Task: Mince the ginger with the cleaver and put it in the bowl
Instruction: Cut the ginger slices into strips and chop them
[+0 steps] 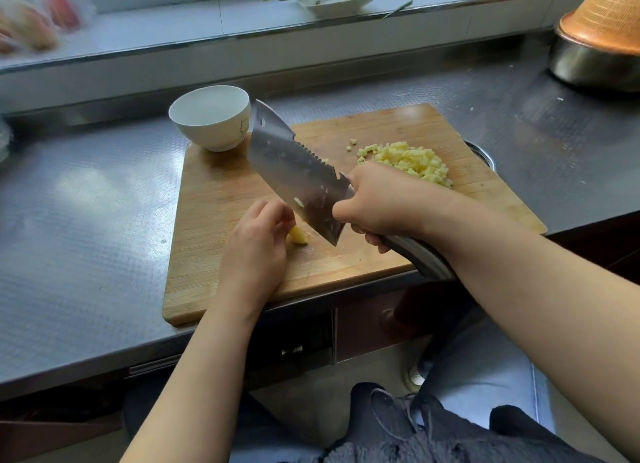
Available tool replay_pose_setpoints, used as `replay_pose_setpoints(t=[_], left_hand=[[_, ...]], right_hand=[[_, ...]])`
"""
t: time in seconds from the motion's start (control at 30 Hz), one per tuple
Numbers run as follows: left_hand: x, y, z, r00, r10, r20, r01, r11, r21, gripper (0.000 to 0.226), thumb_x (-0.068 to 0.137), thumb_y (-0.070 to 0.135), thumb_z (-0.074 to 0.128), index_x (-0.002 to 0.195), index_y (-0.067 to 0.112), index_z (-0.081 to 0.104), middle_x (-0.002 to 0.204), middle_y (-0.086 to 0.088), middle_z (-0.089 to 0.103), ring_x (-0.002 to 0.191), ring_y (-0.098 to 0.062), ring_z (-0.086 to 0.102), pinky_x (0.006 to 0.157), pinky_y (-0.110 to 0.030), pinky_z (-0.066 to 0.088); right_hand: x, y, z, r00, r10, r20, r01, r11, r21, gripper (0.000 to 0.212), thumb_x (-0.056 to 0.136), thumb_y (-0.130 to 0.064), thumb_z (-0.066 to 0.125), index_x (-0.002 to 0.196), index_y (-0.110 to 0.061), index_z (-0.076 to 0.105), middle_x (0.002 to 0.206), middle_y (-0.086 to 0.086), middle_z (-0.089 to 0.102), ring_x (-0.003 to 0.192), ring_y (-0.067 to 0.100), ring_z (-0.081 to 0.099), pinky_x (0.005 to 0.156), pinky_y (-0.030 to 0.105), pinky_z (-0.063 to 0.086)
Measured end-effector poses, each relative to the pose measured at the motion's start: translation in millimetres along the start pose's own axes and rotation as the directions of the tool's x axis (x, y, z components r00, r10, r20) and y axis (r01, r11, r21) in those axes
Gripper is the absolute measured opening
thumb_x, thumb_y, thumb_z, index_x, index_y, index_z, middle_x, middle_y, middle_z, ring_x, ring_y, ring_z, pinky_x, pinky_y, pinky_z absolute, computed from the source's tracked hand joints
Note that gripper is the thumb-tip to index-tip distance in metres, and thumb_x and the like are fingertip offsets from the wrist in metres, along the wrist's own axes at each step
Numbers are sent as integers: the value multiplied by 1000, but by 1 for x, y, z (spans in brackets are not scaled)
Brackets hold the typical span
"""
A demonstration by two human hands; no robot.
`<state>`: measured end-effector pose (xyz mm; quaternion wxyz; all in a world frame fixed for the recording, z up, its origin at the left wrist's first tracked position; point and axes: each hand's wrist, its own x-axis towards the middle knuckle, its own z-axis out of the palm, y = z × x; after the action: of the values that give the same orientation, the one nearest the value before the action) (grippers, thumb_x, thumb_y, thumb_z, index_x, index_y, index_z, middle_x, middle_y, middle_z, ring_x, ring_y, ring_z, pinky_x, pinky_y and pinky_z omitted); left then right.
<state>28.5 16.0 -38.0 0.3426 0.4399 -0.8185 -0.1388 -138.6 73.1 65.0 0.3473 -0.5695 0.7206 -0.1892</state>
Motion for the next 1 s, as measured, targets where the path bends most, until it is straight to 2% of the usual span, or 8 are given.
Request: replay_pose_setpoints(t=[0.1,0.4,0.63,0.87,1.0], left_hand=[[0,1,0,1000,-9,0,9,1000,5,15,88,5,61,88,19,58,90,13,50,78,-7,45,65,-24,36],[0,2,0,1000,5,11,-6,999,41,5,90,9,61,93,13,61,95,5,57,80,-14,49,65,-29,39],[0,-2,2,1000,-10,6,10,998,59,4,88,10,61,89,14,61,93,2,59,81,-19,51,64,-32,38],[-2,-2,2,1000,-26,-6,27,998,62,5,87,8,63,88,12,62,89,0,61,77,-13,44,64,-28,30],[-4,-5,2,1000,-20,-6,20,996,88,9,85,4,63,85,12,61,86,-3,61,78,-21,50,63,-27,26]], right_hand=[[-1,-4,-3,1000,-18,13,18,1000,-10,10,92,-7,51,83,-8,51,62,9,54,39,14,51,42,25,47],[1,-13,2,999,3,35,-1,999,-50,25,93,-4,49,70,-12,42,62,11,52,38,15,49,41,24,45],[1,-17,5,999,24,43,-20,997,-81,23,94,-4,47,72,-9,43,61,12,54,38,16,51,40,25,47],[1,-21,7,997,29,70,-21,994,-110,19,95,-5,47,76,-7,46,64,13,55,41,17,52,38,24,48],[3,-20,15,994,42,100,-27,990,-140,15,95,-5,46,80,-6,49,68,15,58,43,19,54,42,28,53]])
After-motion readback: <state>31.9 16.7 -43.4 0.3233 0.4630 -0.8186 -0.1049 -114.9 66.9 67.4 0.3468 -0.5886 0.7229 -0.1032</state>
